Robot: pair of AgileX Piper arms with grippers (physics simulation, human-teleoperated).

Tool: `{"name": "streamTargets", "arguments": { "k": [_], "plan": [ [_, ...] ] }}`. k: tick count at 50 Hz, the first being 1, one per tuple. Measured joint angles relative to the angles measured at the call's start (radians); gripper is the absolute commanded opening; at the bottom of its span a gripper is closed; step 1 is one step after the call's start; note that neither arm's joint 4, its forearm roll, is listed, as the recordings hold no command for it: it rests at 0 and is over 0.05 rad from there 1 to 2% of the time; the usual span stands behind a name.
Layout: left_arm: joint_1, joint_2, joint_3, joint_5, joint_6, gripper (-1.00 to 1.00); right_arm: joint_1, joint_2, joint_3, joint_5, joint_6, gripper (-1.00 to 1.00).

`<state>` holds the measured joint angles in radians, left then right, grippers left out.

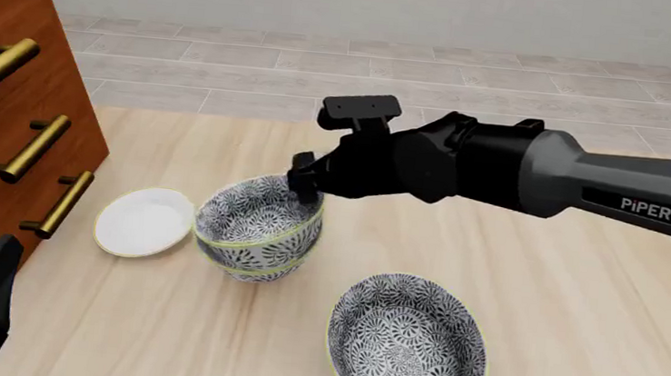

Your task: Stack the bowl at the front on the bowl in the middle.

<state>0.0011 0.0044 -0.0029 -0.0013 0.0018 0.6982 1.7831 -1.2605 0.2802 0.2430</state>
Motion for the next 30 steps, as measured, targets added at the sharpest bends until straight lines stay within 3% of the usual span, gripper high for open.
{"name": "streamTargets", "arguments": {
  "k": [30],
  "plan": [
    [0.0,0.0,0.0,0.0,0.0,1.0,-0.006,-0.075,0.016,0.021,-0.033,1.0]
  ]
}}
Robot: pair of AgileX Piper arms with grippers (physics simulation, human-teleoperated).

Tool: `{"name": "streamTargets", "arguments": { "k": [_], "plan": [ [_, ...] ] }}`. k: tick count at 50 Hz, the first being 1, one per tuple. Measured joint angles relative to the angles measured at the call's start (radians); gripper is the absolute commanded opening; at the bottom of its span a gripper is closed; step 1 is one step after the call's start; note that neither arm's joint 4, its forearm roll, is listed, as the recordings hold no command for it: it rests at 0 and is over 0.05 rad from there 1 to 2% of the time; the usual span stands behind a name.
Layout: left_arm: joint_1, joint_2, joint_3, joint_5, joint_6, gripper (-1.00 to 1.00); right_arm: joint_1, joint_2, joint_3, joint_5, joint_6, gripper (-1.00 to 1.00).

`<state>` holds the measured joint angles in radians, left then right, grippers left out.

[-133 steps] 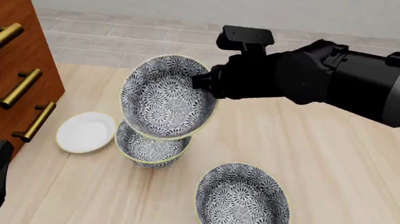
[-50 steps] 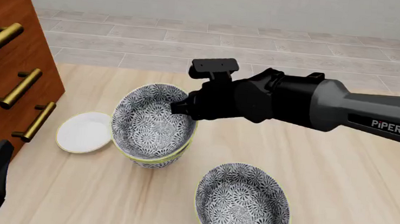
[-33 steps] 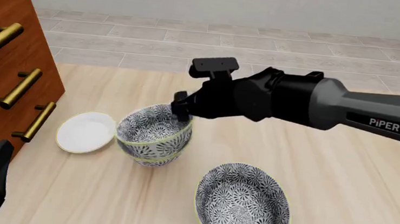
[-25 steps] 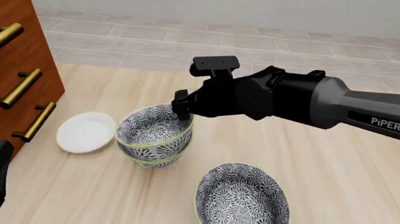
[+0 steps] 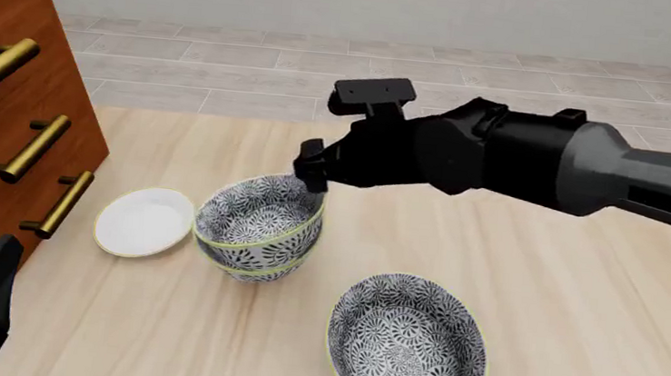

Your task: Stack the bowl at the front on the bowl in the middle.

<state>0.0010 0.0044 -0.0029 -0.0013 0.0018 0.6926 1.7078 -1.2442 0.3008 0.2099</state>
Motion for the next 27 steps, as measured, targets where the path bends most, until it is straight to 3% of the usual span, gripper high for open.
{"name": "streamTargets", "arguments": {
  "k": [15,27],
  "plan": [
    [0.0,0.0,0.0,0.0,0.0,1.0,-0.021,-0.143,0.077,0.014,-0.054,1.0],
    [0.0,0.0,0.0,0.0,0.0,1.0,-0.016,-0.34,0.189,0.001,-0.107,1.0]
  ]
}}
